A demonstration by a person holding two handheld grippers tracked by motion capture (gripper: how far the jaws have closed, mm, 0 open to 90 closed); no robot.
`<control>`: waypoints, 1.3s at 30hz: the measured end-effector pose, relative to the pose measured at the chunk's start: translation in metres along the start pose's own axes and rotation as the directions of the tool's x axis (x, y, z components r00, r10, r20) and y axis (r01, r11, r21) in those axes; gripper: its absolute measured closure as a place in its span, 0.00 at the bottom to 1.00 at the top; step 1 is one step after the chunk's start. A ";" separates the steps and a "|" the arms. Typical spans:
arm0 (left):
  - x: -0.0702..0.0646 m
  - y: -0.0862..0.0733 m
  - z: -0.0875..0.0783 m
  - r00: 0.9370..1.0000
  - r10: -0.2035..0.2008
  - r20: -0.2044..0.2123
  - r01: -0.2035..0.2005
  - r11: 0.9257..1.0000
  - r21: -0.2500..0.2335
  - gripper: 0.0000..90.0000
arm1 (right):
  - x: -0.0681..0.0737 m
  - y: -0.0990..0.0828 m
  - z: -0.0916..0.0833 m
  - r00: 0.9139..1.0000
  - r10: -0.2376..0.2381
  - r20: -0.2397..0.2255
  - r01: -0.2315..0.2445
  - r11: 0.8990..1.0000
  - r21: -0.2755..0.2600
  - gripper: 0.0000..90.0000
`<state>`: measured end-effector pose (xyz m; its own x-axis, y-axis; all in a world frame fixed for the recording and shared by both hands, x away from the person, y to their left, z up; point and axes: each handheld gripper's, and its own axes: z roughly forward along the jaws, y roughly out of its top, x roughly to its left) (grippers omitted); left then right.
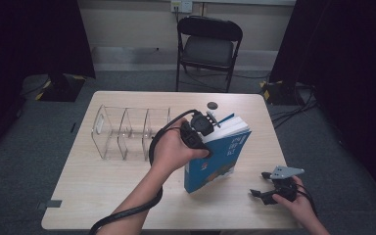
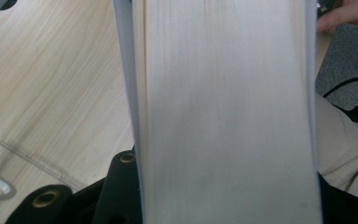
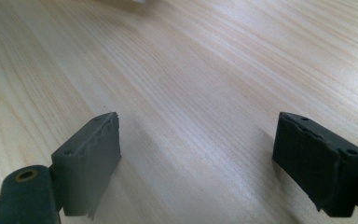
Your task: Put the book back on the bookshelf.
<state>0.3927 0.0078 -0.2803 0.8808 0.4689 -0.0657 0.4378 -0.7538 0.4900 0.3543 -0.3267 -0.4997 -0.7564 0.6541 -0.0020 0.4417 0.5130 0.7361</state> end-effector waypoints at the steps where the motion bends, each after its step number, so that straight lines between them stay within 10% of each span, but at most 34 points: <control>1: 0.001 -0.001 -0.001 1.000 -0.001 0.000 0.001 1.000 0.003 0.69 | 0.000 0.000 0.000 1.000 0.000 0.000 0.000 1.000 0.000 0.16; 39: 0.018 -0.049 -0.034 0.995 -0.095 -0.043 0.096 0.995 0.030 0.69 | 0.000 0.000 0.000 1.000 0.004 0.002 -0.004 1.000 0.001 0.16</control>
<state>0.3807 0.0692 -0.2761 0.8267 0.5576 -0.0746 0.5257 -0.7184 0.4555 0.3540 -0.3267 -0.4996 -0.7537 0.6572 -0.0005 0.4452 0.5110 0.7353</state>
